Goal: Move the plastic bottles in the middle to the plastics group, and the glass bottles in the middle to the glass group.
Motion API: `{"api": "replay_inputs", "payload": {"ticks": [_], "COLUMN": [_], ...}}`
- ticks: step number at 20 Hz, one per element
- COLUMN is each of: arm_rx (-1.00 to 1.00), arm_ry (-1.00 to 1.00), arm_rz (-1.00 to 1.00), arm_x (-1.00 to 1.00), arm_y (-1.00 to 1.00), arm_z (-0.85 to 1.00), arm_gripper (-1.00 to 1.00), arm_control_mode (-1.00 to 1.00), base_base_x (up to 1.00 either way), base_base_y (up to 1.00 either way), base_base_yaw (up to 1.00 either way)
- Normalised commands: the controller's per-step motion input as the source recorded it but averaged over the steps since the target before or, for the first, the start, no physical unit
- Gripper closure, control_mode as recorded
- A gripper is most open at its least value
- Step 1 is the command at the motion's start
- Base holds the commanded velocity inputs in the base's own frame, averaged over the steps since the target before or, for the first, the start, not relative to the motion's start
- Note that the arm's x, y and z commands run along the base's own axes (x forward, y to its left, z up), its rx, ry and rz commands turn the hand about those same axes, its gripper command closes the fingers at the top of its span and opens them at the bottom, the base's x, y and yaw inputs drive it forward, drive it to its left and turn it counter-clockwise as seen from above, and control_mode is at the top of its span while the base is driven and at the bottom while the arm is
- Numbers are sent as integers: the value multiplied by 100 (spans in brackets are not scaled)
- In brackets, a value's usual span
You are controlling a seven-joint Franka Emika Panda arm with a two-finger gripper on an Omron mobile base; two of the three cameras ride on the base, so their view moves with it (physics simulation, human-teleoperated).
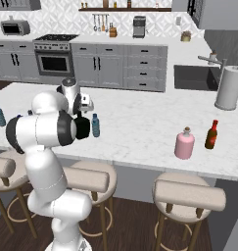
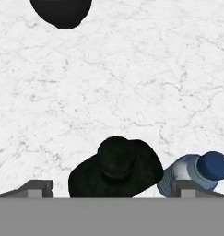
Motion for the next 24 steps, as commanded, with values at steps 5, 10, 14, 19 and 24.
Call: {"api": "replay_inputs", "payload": {"ticks": [5, 10, 14, 19, 24], "arm_rx": [0, 0, 0, 0, 0], "arm_ry": [0, 0, 0, 0, 0], "arm_rz": [0, 0, 0, 0, 0], "arm_x": [5, 15, 12, 2, 6], "arm_y": [0, 0, 0, 0, 0], "arm_z": [-18, -3, -3, -5, -9], "arm_gripper": [-100, -100, -100, -100, -100], "arm_control_mode": [-100, -100, -100, -100, -100], "base_base_x": [0, 0, 0, 0, 0], "base_base_y": [0, 0, 0, 0, 0], "base_base_yaw": [0, 0, 0, 0, 0]}}
